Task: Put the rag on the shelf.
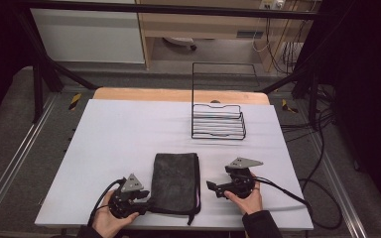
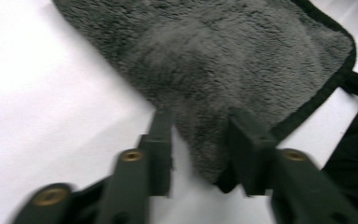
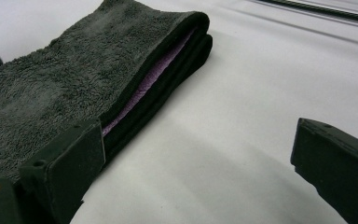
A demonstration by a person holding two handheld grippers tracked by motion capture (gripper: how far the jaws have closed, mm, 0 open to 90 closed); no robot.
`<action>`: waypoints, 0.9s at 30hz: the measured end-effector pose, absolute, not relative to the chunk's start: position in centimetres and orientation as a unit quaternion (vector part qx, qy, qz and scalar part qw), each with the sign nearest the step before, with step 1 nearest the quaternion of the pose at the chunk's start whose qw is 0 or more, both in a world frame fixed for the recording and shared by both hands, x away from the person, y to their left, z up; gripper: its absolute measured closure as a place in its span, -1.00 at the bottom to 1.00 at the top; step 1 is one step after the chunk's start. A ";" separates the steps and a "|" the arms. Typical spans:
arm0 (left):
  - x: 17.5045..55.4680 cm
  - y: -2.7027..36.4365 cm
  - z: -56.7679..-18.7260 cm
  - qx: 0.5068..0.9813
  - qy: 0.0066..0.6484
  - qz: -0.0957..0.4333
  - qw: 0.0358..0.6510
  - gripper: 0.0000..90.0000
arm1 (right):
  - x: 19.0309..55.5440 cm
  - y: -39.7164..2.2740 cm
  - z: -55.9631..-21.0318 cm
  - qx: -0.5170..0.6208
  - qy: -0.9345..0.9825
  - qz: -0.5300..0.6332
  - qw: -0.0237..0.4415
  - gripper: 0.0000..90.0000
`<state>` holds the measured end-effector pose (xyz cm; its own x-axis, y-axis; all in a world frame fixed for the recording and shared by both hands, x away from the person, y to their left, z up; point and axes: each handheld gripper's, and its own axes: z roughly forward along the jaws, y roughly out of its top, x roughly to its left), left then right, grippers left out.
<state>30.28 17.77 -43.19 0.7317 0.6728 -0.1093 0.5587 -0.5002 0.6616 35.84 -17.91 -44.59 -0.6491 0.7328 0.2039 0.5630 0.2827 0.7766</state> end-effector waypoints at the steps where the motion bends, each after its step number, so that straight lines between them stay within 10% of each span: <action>1: 30.4 17.9 -43.1 0.861 0.358 0.082 0.352 0.19 | 35.8 -17.9 -44.6 0.408 0.795 0.439 0.097 -0.92; 12: 32.7 18.9 -41.8 0.850 0.358 0.095 0.374 -0.67 | 35.8 -18.0 -44.5 0.407 0.797 0.435 0.096 -0.95; 27: 37.8 18.2 -40.2 0.842 0.369 0.130 0.371 -0.81 | 35.8 -18.0 -44.6 0.404 0.800 0.432 0.098 -0.95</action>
<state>37.81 18.22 -40.23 0.6942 0.7177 -0.0550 0.5253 -0.4529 0.7204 35.83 -18.02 -44.55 -0.6542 0.7316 0.1917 0.5619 0.3005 0.7707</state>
